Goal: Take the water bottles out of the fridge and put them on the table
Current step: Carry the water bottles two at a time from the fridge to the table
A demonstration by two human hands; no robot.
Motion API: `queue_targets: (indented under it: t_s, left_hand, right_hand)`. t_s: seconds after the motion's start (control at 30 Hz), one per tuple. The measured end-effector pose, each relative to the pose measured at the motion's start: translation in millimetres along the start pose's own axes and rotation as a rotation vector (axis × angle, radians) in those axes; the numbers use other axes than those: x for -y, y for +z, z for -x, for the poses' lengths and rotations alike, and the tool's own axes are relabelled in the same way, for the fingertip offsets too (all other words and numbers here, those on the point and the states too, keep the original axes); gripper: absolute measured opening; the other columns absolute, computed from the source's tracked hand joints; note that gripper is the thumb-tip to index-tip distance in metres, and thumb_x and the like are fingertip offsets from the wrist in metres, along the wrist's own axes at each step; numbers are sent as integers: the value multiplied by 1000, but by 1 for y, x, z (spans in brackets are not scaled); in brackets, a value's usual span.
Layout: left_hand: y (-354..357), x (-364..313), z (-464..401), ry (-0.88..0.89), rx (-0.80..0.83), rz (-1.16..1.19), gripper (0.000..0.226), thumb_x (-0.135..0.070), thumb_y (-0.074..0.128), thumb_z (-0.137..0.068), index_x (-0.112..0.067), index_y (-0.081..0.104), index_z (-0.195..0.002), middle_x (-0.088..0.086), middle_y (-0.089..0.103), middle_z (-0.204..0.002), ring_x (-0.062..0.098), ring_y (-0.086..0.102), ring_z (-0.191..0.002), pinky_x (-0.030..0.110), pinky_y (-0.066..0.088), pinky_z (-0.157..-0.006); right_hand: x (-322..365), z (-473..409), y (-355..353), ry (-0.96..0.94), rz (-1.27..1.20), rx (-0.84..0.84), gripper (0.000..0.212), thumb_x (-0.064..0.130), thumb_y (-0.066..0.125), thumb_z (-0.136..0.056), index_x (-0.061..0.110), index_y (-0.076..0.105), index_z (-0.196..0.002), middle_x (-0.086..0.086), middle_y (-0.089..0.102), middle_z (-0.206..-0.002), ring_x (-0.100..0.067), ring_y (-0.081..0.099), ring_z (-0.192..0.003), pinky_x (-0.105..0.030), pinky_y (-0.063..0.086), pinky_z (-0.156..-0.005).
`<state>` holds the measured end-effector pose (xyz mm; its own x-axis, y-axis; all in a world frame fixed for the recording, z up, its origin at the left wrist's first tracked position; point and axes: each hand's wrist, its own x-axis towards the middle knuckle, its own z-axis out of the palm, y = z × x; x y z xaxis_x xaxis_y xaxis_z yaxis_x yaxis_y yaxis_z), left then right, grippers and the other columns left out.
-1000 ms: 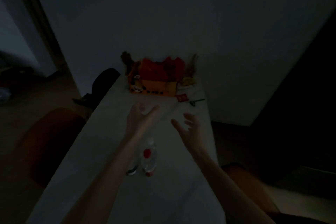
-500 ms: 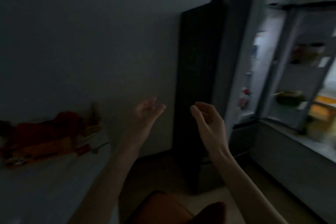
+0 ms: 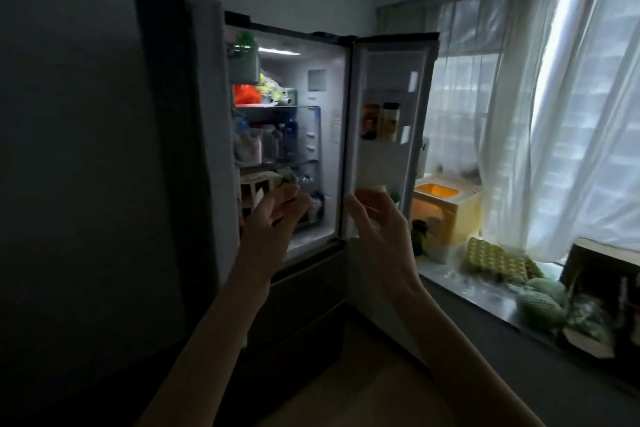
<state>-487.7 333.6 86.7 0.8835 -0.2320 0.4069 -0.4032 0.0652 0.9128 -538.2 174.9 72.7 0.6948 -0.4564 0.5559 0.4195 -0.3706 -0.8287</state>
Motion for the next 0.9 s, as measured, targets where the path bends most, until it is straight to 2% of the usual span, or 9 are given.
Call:
queue_targets:
  t_s: [0.07,0.17,0.3,0.4,0.47,0.6,0.7,0.77,0.9]
  left_hand:
    - [30,10,-26,8,13,16,53,-57,61,-76,-30,60,-121,-17,65,-115,6,60,-112,30,47,-99]
    - [71,33,-68,19,21,63,64,-56,62,-71,-23,60,-127,-18,64,-113,-5,60,-105,25,48,-96]
    - [117,73,-140,81,0,54,71,-58,62,-72,-19,58,-131,-9,64,-122,8,59,-115,29,47,-99]
    - [147,97,-202,91,1,62,62,-49,62,-81,-14,56,-132,-9,63,-118,2,60,-106,13,48,-85]
    - [163,109,-241,89,2,44,46,-39,61,-90,-16,56,-129,-15,60,-111,-6,57,-100,5,47,-75]
    - [173,135,-313,92,-65,9,37,-36,61,-92,-20,58,-125,-15,62,-111,-8,58,-98,3,47,-71]
    - [175,163,-365,69,-137,-31,38,-41,62,-90,-23,60,-124,-17,63,-110,-3,60,-104,8,47,-77]
    - [176,184,-401,39,-189,-48,37,-44,64,-89,-28,60,-122,-17,63,-113,-1,59,-105,17,46,-80]
    - [176,223,-477,20,-326,-64,34,-41,66,-89,-28,62,-119,-14,65,-113,-1,60,-104,16,46,-75]
  right_hand:
    - [-23,-27,-19,-8,19,-8,39,44,66,-88,17,65,-117,4,72,-105,-5,67,-101,-19,52,-85]
    - [-61,-69,-35,-5,14,-24,61,63,65,-77,17,65,-118,2,73,-106,-8,69,-101,-25,55,-87]
    - [-117,-138,-43,-11,27,-19,79,81,62,-65,21,63,-115,0,73,-106,-15,70,-103,-44,56,-94]
    - [-151,-197,-46,-3,43,-19,81,84,61,-63,23,62,-115,1,73,-105,-15,70,-102,-47,56,-93]
    - [-170,-239,-46,-3,66,-2,74,78,62,-68,24,62,-118,3,72,-108,-13,69,-104,-47,56,-93]
    - [-209,-319,-26,-14,53,35,56,62,65,-82,23,61,-122,4,69,-115,-14,67,-106,-44,57,-91]
    - [-248,-372,2,-17,-13,103,42,48,64,-89,21,60,-122,9,67,-113,-3,63,-108,-14,53,-84]
    - [-279,-409,23,-23,-42,142,39,44,63,-91,20,60,-122,14,65,-107,4,60,-103,-5,50,-77]
    - [-342,-488,69,-26,-76,222,42,49,61,-91,21,60,-121,7,66,-114,-4,63,-105,-23,53,-89]
